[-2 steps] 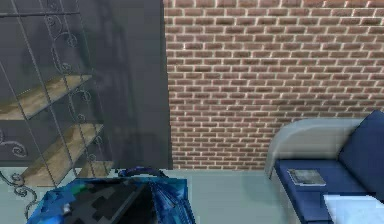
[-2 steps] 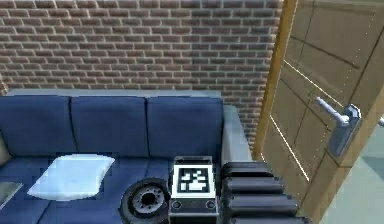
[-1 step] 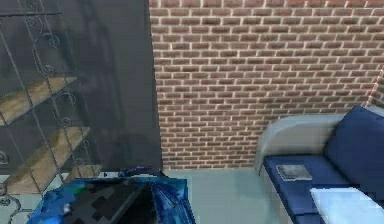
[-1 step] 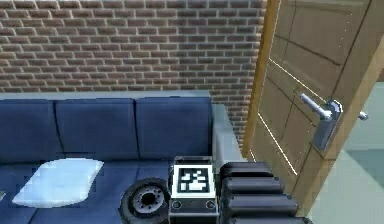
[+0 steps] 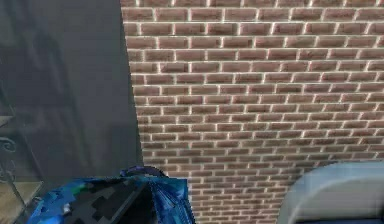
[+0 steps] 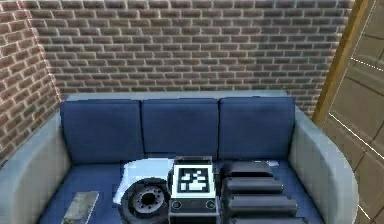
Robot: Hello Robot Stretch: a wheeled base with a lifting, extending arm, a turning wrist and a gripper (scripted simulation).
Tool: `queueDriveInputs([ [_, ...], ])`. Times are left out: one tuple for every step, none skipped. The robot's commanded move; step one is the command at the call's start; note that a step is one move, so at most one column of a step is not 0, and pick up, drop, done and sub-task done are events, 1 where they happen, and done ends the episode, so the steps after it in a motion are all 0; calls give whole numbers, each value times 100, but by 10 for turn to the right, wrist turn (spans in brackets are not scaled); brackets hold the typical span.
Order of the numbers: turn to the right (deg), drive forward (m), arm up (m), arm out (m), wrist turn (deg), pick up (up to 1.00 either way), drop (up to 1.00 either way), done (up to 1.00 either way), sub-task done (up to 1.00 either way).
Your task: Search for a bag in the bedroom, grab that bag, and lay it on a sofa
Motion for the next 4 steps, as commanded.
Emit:
queueDriveInputs([
  [-450,0,0,0,0,0,0,0,0],
  [-450,0,0,0,0,0,0,0,0],
  [-90,0,0,0,0,0,0,0,0],
  [450,0,0,0,0,0,0,0,0],
])
